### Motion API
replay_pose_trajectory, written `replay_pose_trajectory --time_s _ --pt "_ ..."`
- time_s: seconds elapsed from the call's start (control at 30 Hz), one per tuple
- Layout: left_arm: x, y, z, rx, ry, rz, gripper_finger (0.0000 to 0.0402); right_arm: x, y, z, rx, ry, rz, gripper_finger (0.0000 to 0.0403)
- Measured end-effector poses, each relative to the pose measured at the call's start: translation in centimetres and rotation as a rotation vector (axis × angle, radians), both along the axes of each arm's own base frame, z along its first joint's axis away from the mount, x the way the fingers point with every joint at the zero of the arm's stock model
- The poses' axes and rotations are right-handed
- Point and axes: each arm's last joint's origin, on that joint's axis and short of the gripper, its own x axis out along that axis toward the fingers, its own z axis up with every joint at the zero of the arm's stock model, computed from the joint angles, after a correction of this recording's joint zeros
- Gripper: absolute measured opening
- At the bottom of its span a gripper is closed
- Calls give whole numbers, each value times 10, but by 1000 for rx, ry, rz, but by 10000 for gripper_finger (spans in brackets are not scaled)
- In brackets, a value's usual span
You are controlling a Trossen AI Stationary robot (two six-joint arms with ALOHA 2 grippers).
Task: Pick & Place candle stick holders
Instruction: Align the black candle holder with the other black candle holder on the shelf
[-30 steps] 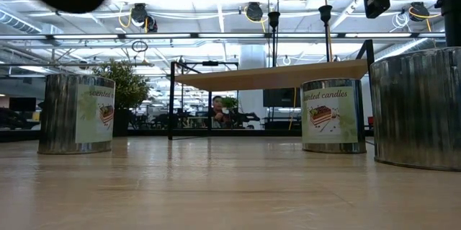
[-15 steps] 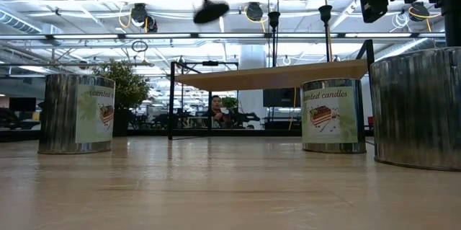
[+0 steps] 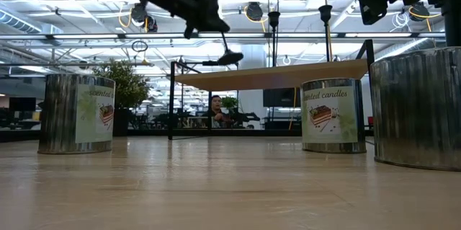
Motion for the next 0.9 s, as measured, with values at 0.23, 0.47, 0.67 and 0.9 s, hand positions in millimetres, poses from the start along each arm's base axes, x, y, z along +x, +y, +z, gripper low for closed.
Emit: replay_pose_trajectory --time_s 0.23,0.47,0.67,0.9 --pt "2 27 -13 52 60 44 12 0 0 0 0 0 2 173" --pt "-3 39 -25 12 120 75 16 0 0 0 0 0 2 173" --pt "-6 41 -26 1 134 83 15 0 0 0 -1 1 3 173" --pt "-6 41 -26 43 150 70 40 1 0 -1 -6 10 3 173"
